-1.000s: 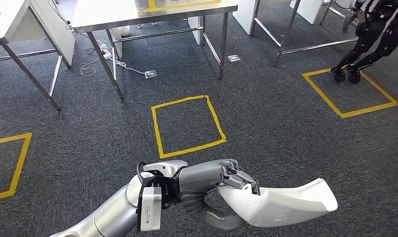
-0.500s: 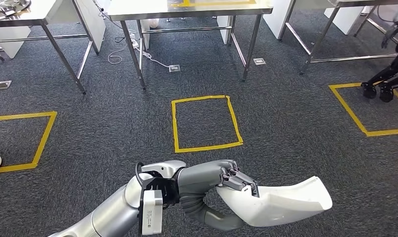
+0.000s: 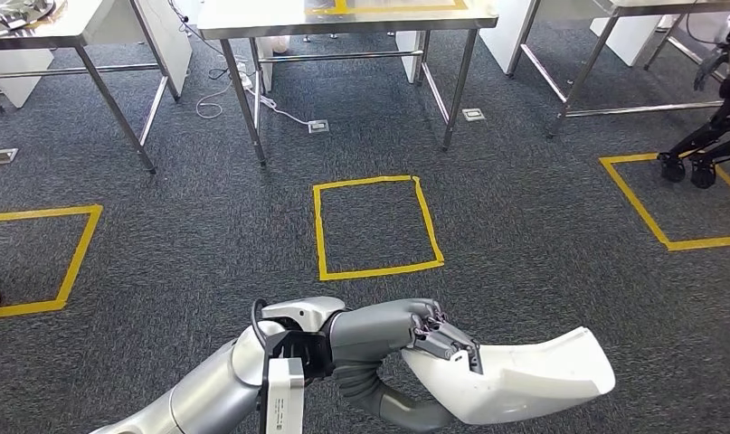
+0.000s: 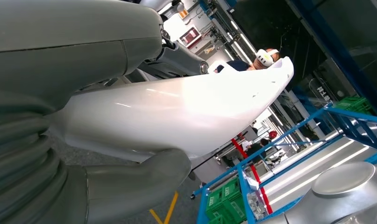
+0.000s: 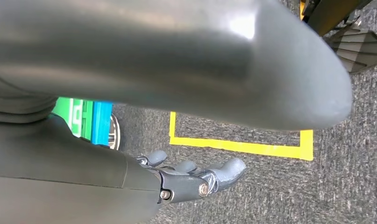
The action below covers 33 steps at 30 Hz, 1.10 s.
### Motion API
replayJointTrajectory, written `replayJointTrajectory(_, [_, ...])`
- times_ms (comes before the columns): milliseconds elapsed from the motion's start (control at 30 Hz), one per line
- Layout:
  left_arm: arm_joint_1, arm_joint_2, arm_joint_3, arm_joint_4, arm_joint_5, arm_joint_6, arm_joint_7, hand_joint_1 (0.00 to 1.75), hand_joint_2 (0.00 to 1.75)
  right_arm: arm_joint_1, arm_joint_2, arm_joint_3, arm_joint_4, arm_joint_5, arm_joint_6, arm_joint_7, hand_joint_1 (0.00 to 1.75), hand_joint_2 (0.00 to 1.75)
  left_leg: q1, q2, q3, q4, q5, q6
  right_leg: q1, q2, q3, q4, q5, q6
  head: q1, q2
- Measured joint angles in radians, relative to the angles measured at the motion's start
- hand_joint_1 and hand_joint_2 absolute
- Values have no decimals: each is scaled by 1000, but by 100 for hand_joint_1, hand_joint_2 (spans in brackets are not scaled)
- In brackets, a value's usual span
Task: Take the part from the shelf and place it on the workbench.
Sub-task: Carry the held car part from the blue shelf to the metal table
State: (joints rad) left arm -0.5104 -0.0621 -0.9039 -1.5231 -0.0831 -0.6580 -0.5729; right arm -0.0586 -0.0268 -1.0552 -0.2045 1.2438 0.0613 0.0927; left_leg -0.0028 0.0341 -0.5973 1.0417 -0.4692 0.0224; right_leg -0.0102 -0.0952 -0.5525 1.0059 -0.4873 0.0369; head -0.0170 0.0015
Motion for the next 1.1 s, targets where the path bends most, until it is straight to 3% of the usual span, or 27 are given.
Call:
replayJointTrajectory(300, [0, 0, -5, -11, -1, 1, 3, 175, 175, 0, 1, 0, 0, 2, 0, -3, 0, 0, 2, 0, 0, -1, 1, -2, 2, 0, 0, 1, 0, -1, 0, 0])
replayJointTrajectory(433, [1, 0, -9, -16, -2, 1, 3, 175, 175, -3, 2, 0, 0, 3, -1, -4, 0, 0, -1, -3, -1, -7, 0, 12, -4, -4, 3, -5, 3, 8, -1, 0])
replayJointTrajectory(467, [0, 0, -9, -18, -2, 1, 3, 175, 175, -4, 2, 0, 0, 3, -1, -5, 0, 0, 2, -6, 4, -17, 5, 16, -5, 9, 3, 0, -2, 11, 0, 0])
replayJointTrajectory(500, [0, -2, -9, -20, -2, 1, 3, 175, 175, -5, 2, 0, 0, 3, -1, -5, 0, 0, 6, -9, 9, -27, 10, 19, -7, 29, -5, 19, -16, 13, 0, 0])
replayJointTrajectory(567, [-1, -6, -10, -22, -1, 1, 3, 175, 175, -3, 2, 0, 0, 3, -1, -5, 0, 0, 10, -15, 15, -37, 17, 24, -10, 76, -52, 118, -71, 18, 3, 0])
replayJointTrajectory(633, [0, -9, -11, -22, -1, 1, 4, 175, 175, 2, 2, 0, 0, 3, -1, -3, 0, 0, 10, -24, 14, -35, 17, 24, -13, 90, -118, 243, -121, 24, 6, 0])
replayJointTrajectory(667, [1, -9, -11, -22, -1, 1, 4, 175, 175, 4, 2, 0, 0, 3, -1, -3, 0, 0, 12, -29, 14, -33, 16, 21, -16, 91, -135, 270, -120, 28, 6, 0])
replayJointTrajectory(700, [2, -9, -12, -22, -1, 1, 5, 175, 175, 5, 2, 0, 0, 3, 0, -3, 0, 0, 15, -34, 13, -30, 14, 17, -20, 91, -133, 256, -99, 32, 6, 0])
replayJointTrajectory(800, [1, -10, -12, -22, -2, 1, 5, 175, 175, 5, 5, 0, 0, 3, 0, -4, 0, 0, 24, -46, 8, -4, -2, -9, -36, 96, -54, 78, -8, 48, 11, 0])
replayJointTrajectory(867, [1, -11, -14, -23, -2, 1, 6, 175, 175, 4, 7, -1, 0, 3, 0, -4, 0, 0, 19, -52, 3, 7, -10, -27, -37, 102, -35, 33, -1, 35, 15, 0])
replayJointTrajectory(933, [0, -12, -17, -24, -2, 1, 7, 175, 175, 3, 7, -1, 0, 3, 0, -4, 0, 0, 19, -55, 2, 4, -10, -40, -35, 102, -39, 40, -4, 10, 13, 0])
replayJointTrajectory(1000, [0, -12, -19, -26, -1, 1, 7, 175, 175, 3, 7, -2, 0, 3, 0, -5, 0, 0, 24, -51, -2, 21, -24, -48, -33, 100, -37, 39, -4, -7, 11, 0])
replayJointTrajectory(1033, [0, -12, -20, -27, -1, 1, 7, 175, 175, 2, 7, -3, 0, 3, 0, -5, 0, 0, 25, -48, -17, 56, -45, -51, -33, 98, -36, 39, -4, -14, 10, 0])
replayJointTrajectory(1100, [0, -11, -22, -28, -1, 1, 7, 175, 175, 3, 7, -5, 0, 3, 0, -5, 0, 0, 23, -43, -78, 184, -107, -51, -28, 95, -35, 39, -6, -23, 6, 0])
